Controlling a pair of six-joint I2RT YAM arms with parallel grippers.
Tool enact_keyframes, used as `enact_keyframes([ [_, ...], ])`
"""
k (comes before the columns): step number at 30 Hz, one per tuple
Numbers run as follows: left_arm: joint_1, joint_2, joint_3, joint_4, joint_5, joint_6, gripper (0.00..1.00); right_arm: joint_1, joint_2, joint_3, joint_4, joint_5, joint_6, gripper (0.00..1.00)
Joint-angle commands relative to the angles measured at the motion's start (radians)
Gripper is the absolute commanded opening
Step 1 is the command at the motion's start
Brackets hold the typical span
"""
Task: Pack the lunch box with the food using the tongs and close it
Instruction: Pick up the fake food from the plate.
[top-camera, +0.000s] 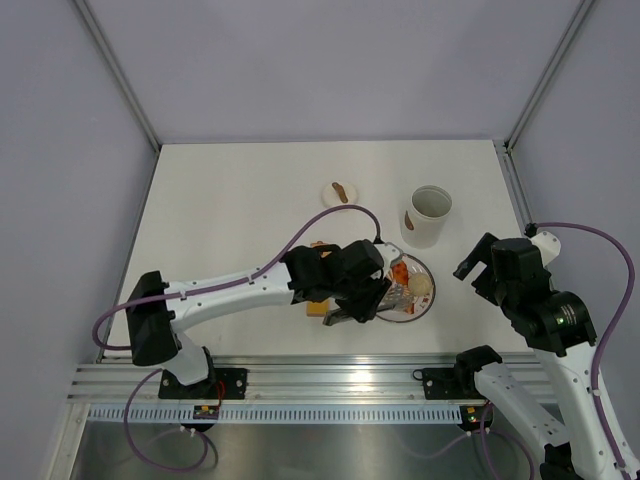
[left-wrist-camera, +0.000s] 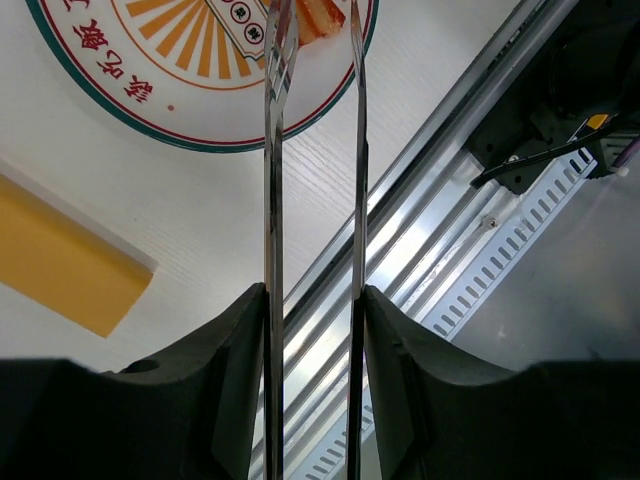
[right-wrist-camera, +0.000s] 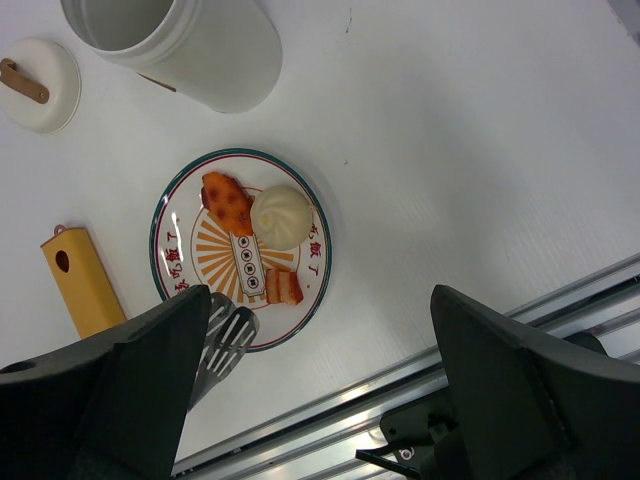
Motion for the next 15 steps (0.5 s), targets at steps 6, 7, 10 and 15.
enact_keyframes([
  [6, -0.018, 0.080, 0.066, 0.027, 0.002, -0.088, 0.51, 0.002, -0.017, 0.029, 0.000, 0.025, 0.003, 0.99],
  [7, -0.019, 0.094, 0.082, 0.011, -0.021, -0.097, 0.51, 0.003, -0.018, 0.029, -0.002, 0.025, 0.003, 0.99],
  [10, -0.027, 0.129, 0.123, -0.031, -0.055, -0.123, 0.51, 0.002, -0.023, 0.029, -0.007, 0.025, 0.006, 1.00],
  [15, -0.031, 0.145, 0.148, -0.037, -0.069, -0.149, 0.52, 0.003, -0.029, 0.031, -0.008, 0.024, 0.005, 1.00],
])
